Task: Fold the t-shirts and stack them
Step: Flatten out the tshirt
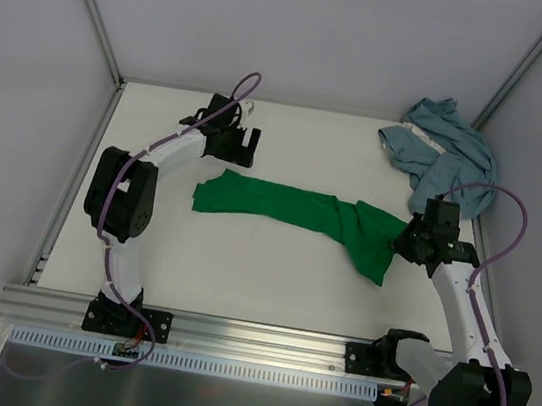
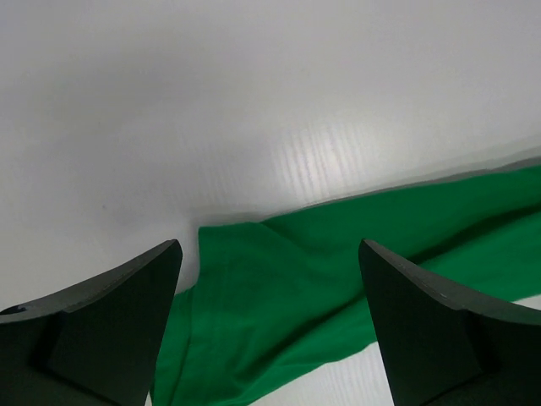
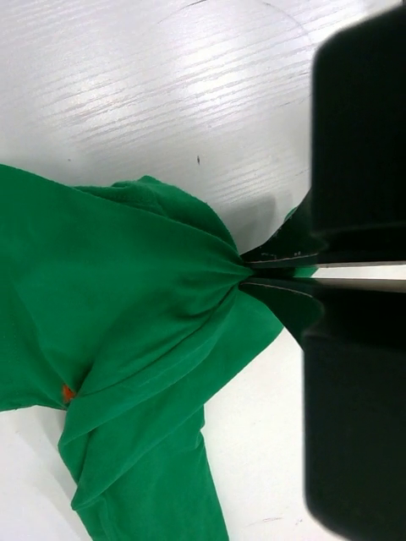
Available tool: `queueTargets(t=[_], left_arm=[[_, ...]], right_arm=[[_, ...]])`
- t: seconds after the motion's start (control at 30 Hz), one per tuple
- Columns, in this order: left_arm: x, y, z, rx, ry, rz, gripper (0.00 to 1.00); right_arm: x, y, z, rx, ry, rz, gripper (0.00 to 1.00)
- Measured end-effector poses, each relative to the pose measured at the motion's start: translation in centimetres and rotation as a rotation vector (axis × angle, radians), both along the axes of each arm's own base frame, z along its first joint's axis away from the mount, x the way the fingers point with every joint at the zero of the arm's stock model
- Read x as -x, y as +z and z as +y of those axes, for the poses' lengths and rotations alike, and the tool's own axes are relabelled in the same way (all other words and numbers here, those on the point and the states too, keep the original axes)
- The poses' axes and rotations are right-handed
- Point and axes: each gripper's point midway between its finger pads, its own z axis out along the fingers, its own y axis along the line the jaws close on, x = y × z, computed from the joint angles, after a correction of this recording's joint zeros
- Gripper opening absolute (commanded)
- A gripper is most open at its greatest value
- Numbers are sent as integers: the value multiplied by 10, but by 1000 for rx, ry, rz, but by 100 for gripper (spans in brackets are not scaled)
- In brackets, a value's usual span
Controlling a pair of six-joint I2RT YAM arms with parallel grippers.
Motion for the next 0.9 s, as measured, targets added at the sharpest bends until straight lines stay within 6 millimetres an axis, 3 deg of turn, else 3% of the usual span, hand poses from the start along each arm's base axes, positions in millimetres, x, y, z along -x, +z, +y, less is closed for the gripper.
queueTargets(t=[0.2, 0.47, 0.6, 0.9], left_arm=[[18, -47, 25, -157, 26, 153, 87], [35, -61, 34, -204, 26, 233, 83], [38, -69, 32, -199, 15, 257, 76], [41, -77, 0, -170, -54, 270, 77]], right_arm=[[7, 3, -1, 10, 10, 3, 0], [9, 2, -2, 10, 11, 10, 1], [9, 2, -2, 9, 10, 10, 0], [9, 2, -2, 8, 10, 9, 1]])
